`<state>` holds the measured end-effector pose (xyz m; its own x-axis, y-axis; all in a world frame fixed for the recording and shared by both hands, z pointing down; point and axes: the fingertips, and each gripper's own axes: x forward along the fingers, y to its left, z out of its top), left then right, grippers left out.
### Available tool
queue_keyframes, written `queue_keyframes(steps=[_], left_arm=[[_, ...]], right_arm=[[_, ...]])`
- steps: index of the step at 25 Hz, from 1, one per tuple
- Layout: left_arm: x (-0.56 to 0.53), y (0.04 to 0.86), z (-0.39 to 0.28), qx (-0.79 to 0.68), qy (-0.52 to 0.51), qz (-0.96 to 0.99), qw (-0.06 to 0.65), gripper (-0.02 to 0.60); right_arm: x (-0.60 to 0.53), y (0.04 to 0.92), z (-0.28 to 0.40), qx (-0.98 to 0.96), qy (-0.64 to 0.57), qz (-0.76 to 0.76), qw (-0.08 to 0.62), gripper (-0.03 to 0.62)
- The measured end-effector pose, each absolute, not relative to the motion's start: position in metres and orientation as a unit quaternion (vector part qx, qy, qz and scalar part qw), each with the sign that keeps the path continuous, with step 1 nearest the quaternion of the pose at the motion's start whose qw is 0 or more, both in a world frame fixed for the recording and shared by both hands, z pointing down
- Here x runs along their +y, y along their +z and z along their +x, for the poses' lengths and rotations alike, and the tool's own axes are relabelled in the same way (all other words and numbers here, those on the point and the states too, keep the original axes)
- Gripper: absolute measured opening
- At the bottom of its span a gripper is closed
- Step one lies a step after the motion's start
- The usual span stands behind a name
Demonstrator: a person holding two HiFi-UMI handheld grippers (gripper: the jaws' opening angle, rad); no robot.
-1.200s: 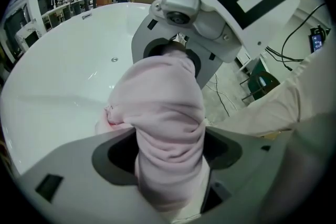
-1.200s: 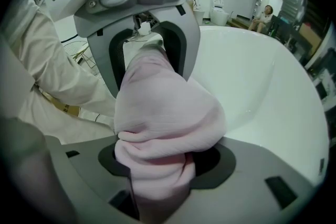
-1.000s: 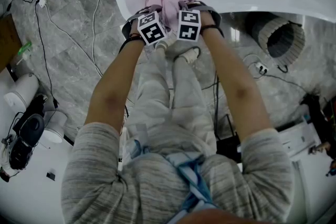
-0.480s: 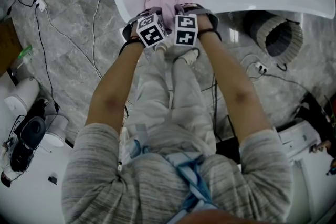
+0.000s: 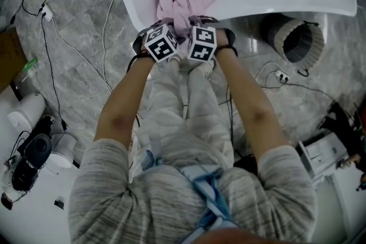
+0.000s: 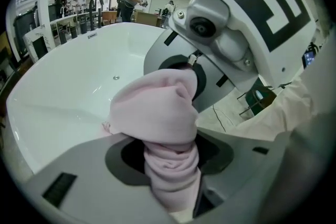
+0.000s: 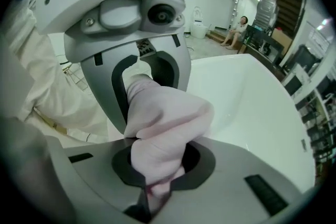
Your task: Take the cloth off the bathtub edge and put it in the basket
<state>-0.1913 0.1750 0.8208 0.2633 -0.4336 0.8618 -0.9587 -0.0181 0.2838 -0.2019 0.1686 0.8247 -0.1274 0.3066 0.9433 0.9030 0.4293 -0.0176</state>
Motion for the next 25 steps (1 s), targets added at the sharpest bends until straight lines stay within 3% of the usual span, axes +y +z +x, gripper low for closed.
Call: queue_keyframes(steps=[7, 25], left_arm=[[0.169, 0.773, -0.200, -0.577, 0.274, 0.639, 0.429, 0.186], [0.134, 0.631, -0.240, -0.675, 0.232, 0.622, 0.322, 0.160]], right_arm=[[0.163, 0.777, -0.212, -0.751, -0.253, -0.373, 0.482, 0.025], [0.127, 0.629, -0.254, -0.864, -0.205, -0.251, 0.385, 0.017]])
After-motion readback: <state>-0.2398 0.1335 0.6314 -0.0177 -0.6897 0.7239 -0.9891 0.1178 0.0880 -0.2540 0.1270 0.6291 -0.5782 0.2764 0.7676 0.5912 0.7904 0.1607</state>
